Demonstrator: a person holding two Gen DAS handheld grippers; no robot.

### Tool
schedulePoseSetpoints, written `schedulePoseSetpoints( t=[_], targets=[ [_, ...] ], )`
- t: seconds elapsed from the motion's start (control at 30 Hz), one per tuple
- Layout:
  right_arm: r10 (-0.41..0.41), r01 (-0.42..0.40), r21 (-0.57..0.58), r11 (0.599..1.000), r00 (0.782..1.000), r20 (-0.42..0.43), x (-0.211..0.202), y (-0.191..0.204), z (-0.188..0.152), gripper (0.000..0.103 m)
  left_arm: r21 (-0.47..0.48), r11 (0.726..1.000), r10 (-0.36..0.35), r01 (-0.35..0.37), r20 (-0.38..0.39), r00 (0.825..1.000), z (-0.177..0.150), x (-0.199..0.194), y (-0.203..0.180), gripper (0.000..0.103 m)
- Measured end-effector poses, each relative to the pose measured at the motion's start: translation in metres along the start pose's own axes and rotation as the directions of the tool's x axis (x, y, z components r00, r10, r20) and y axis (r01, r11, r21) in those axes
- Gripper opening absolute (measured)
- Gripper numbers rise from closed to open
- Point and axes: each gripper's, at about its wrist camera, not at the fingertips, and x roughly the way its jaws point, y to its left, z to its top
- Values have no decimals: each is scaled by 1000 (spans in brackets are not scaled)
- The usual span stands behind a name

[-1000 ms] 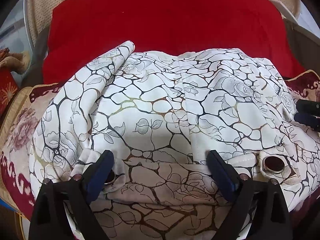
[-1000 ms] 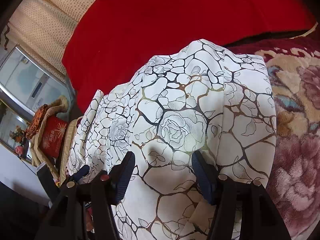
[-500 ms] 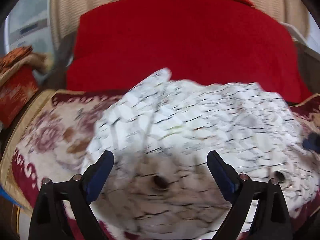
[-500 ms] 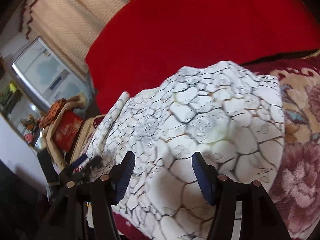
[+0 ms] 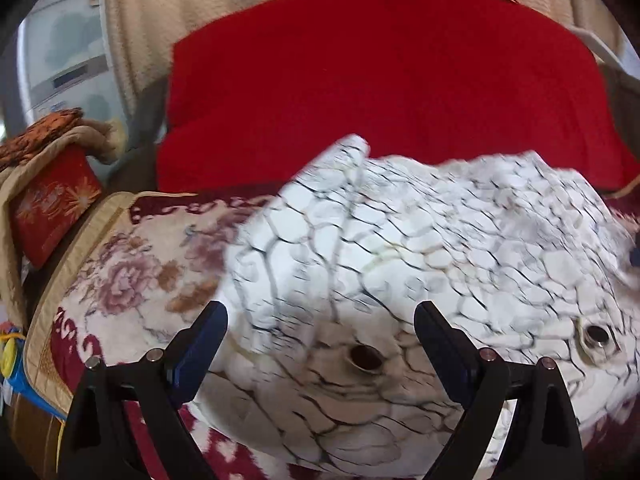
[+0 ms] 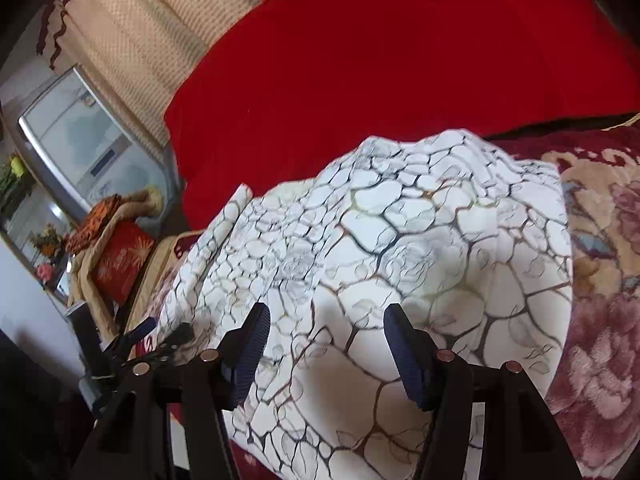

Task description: Fold large clothes

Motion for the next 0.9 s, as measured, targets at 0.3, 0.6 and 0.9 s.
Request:
schedulePoseSetpoints(
  t=[0.3, 0.6, 0.9],
  targets=[
    [-48, 51, 40, 998, 997, -68, 19, -15, 2, 63, 4, 999, 36, -36, -109, 993, -9, 26, 3, 94],
    [41, -42, 42, 998, 999, 25, -5, -11, 5, 63, -30, 999, -38, 38, 4, 999, 0, -3, 1, 94],
    [9, -7, 26, 1000, 997, -77, 17, -8, 0, 63, 83, 996, -9, 17, -89, 996, -7, 18, -20, 94]
  ],
)
